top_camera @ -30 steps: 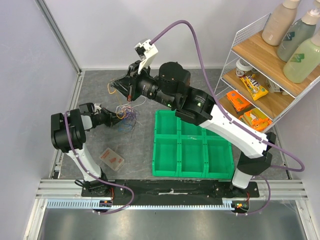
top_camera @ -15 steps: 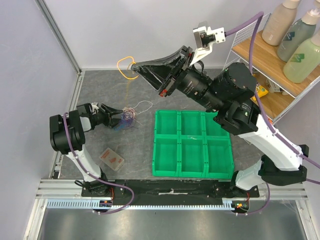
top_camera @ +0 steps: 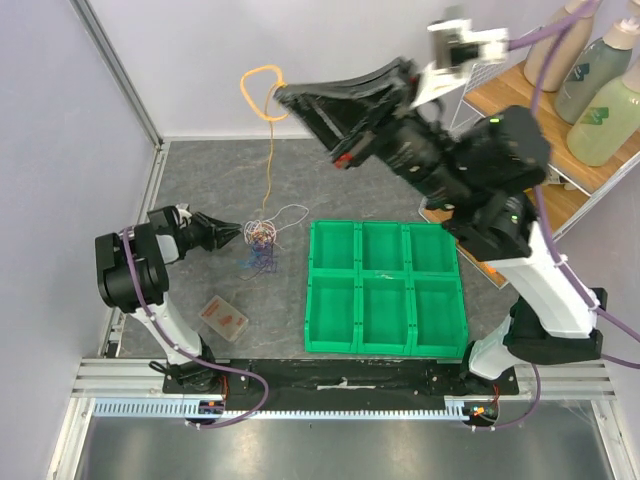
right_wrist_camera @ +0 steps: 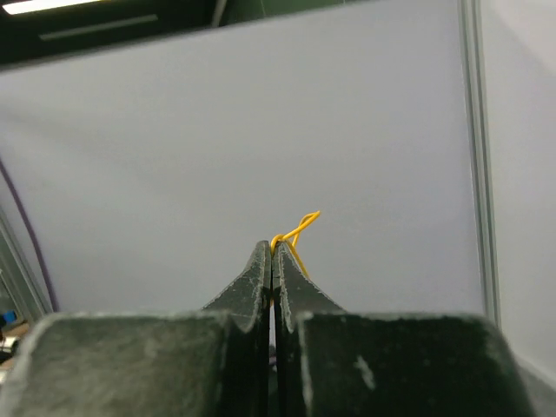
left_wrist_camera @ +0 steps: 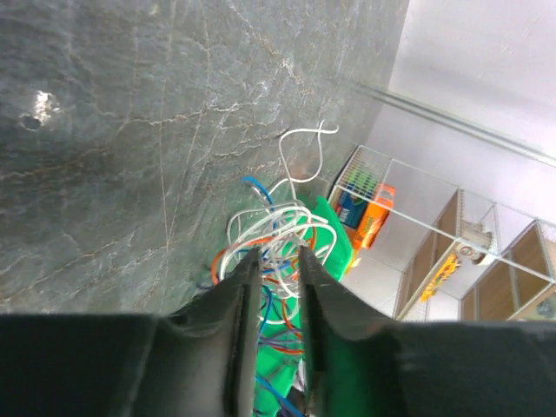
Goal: Untangle the cables
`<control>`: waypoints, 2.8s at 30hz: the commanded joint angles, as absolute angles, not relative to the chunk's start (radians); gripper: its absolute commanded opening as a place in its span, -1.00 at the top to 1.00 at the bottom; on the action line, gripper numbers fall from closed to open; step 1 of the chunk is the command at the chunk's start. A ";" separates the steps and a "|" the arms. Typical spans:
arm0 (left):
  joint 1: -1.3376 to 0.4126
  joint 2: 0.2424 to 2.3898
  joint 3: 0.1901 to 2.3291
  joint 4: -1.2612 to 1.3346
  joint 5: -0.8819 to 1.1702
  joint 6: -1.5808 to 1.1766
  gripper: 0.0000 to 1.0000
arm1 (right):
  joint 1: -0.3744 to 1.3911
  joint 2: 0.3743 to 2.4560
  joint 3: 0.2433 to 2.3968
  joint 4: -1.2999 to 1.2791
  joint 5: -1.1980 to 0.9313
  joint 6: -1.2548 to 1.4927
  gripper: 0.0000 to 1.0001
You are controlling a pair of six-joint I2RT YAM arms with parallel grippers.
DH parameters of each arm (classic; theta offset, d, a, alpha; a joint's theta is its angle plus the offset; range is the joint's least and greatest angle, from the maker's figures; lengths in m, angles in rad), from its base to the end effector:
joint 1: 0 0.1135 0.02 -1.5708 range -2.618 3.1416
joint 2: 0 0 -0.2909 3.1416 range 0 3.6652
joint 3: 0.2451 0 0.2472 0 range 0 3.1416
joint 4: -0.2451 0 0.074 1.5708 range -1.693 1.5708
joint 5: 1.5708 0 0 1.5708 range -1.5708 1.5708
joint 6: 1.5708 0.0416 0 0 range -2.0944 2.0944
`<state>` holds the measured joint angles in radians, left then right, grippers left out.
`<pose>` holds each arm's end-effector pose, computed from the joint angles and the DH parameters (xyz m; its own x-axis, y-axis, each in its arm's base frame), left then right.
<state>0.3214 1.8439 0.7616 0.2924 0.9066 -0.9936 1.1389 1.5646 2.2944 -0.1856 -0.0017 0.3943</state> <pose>0.3274 0.0745 0.1392 -0.6453 -0.7593 0.0846 -0.3840 0.2267 -0.8951 0.1070 0.2324 0.6688 -0.1490 0.5944 -0.7902 -0.9223 0.2046 0.3279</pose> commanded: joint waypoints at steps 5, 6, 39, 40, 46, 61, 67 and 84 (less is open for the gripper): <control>0.299 1.489 0.739 0.096 0.792 -0.833 -0.30 | 1.141 1.506 2.241 -0.055 0.034 0.324 1.00; 0.295 1.415 0.715 0.078 0.775 -0.825 -0.29 | 1.141 1.503 2.221 -0.054 0.047 0.318 1.00; -0.565 1.008 0.620 0.268 -0.265 -0.405 0.08 | 1.140 1.557 2.308 -0.052 0.031 0.397 1.00; -0.546 1.034 0.620 0.279 -0.278 -0.403 0.08 | 1.138 1.559 2.327 -0.055 0.044 0.399 1.00; -0.321 1.205 0.630 0.282 -0.227 -0.534 0.21 | 1.140 1.513 2.318 0.047 0.124 0.380 1.00; -0.071 1.440 0.785 0.028 -0.115 -0.552 0.03 | 1.138 1.529 2.372 0.123 0.199 0.181 1.00; -0.008 1.390 0.825 -0.027 0.036 -0.601 0.02 | 1.138 1.503 2.278 0.071 0.253 0.098 1.00; 0.060 1.367 0.924 0.043 0.689 -0.678 -0.45 | 1.135 1.285 1.830 -0.153 0.600 -0.086 1.00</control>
<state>0.0586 1.3716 0.9062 -0.0067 0.5461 -0.6655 1.1370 1.3701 1.7748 -0.1246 0.5152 -0.0349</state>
